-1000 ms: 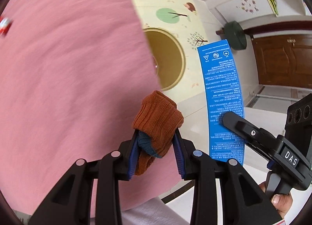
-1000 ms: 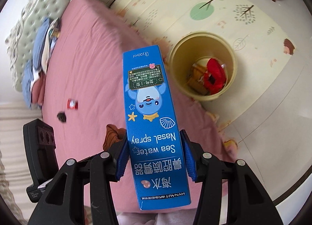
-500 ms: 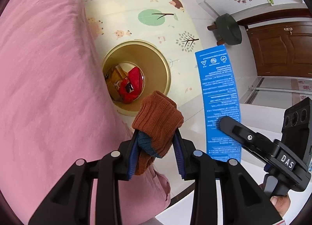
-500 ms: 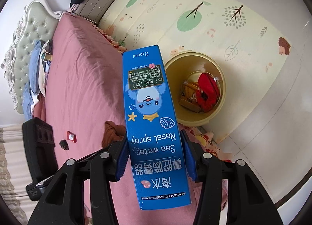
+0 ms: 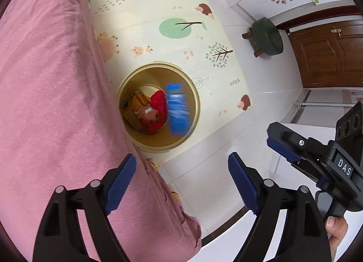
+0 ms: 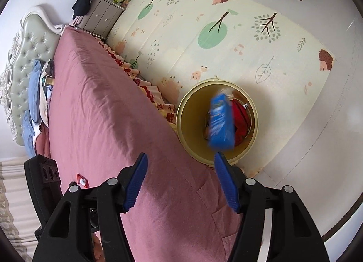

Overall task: Collect trash
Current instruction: 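Move both tools back over the bed toward the red wrapper and dark sock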

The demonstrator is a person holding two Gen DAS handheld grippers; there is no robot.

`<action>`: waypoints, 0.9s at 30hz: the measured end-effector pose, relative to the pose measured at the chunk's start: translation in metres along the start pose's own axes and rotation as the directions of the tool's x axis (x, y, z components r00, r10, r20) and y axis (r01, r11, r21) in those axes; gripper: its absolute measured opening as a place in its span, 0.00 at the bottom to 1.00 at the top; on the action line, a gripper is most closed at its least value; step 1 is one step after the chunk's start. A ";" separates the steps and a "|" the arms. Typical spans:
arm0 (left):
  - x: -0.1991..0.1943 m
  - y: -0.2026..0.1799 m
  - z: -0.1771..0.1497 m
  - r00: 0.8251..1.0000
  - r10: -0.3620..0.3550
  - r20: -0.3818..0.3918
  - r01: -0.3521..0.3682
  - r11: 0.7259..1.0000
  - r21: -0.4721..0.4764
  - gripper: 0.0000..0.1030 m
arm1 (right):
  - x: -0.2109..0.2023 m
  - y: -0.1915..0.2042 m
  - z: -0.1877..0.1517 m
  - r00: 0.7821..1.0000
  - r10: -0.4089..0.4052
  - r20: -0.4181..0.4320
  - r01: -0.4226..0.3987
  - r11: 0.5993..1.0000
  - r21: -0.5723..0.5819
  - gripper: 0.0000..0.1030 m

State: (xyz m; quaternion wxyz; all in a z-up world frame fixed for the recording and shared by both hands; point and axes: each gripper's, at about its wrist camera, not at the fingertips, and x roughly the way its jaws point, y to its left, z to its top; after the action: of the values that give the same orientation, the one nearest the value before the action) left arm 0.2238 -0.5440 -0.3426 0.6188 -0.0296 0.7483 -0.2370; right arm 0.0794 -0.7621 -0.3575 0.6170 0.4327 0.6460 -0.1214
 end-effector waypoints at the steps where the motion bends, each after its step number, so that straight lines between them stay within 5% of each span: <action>1: -0.001 0.003 -0.001 1.000 0.000 0.001 0.000 1.000 -0.006 0.81 | 0.000 0.000 -0.002 1.000 0.001 -0.005 -0.001 1.000 0.004 0.58; 12: -0.023 0.031 -0.030 1.000 -0.017 0.021 0.018 0.999 -0.049 0.82 | 0.008 0.025 -0.037 0.999 0.011 -0.044 -0.012 1.000 -0.021 0.61; 27: -0.080 0.124 -0.118 0.993 0.024 0.117 -0.003 0.984 -0.177 0.82 | 0.032 0.114 -0.124 0.994 0.010 -0.108 -0.032 0.978 -0.205 0.63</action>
State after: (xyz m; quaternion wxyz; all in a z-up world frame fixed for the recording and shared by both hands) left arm 0.1624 -0.3697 -0.3040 0.6587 -0.0936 0.7285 -0.1633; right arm 0.0786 -0.5949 -0.3175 0.6244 0.3790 0.6826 -0.0241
